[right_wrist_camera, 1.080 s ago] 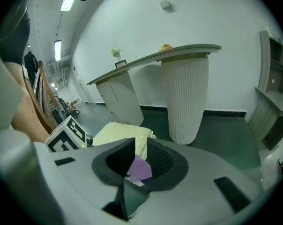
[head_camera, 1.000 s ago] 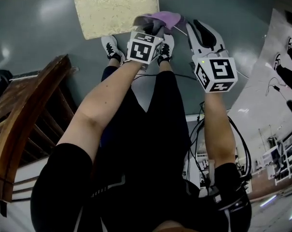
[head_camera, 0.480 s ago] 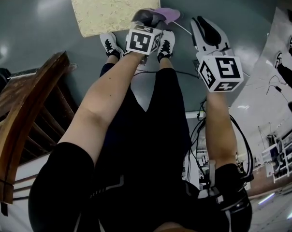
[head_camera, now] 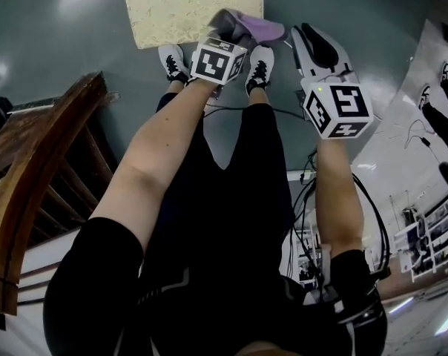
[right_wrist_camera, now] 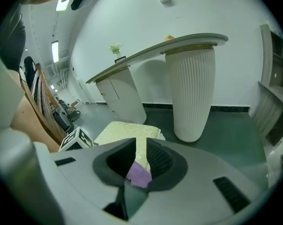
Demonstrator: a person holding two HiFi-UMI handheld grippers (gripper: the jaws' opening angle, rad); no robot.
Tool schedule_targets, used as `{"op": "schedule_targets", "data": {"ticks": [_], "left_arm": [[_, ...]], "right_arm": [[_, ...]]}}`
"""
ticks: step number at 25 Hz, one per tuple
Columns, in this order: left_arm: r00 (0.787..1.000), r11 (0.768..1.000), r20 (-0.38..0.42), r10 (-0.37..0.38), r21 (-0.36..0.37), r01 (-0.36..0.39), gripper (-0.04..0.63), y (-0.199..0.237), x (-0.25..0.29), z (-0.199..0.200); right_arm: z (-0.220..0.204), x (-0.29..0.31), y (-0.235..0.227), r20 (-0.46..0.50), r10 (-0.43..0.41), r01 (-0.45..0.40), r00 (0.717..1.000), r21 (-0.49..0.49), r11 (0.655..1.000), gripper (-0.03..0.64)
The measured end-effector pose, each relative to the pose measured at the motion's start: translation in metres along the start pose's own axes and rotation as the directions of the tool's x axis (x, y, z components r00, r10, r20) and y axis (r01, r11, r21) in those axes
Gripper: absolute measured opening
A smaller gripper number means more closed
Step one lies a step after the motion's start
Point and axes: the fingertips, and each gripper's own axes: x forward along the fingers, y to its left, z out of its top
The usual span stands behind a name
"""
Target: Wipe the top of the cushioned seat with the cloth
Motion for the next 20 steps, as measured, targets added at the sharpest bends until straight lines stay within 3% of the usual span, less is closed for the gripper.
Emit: {"op": "schedule_targets", "data": {"ticks": [12, 20], "left_arm": [[0.999, 0.996, 0.035, 0.003, -0.086, 0.000, 0.046, 0.040, -0.029, -0.016], [0.998, 0.995, 0.055, 0.009, -0.104, -0.003, 0.046, 0.078, -0.058, -0.035]], "right_arm": [[0.009, 0.023, 0.032, -0.025, 0.023, -0.024, 0.999, -0.032, 0.999, 0.072], [0.015, 0.036, 0.058, -0.038, 0.036, -0.039, 0.999, -0.066, 0.997, 0.072]]}}
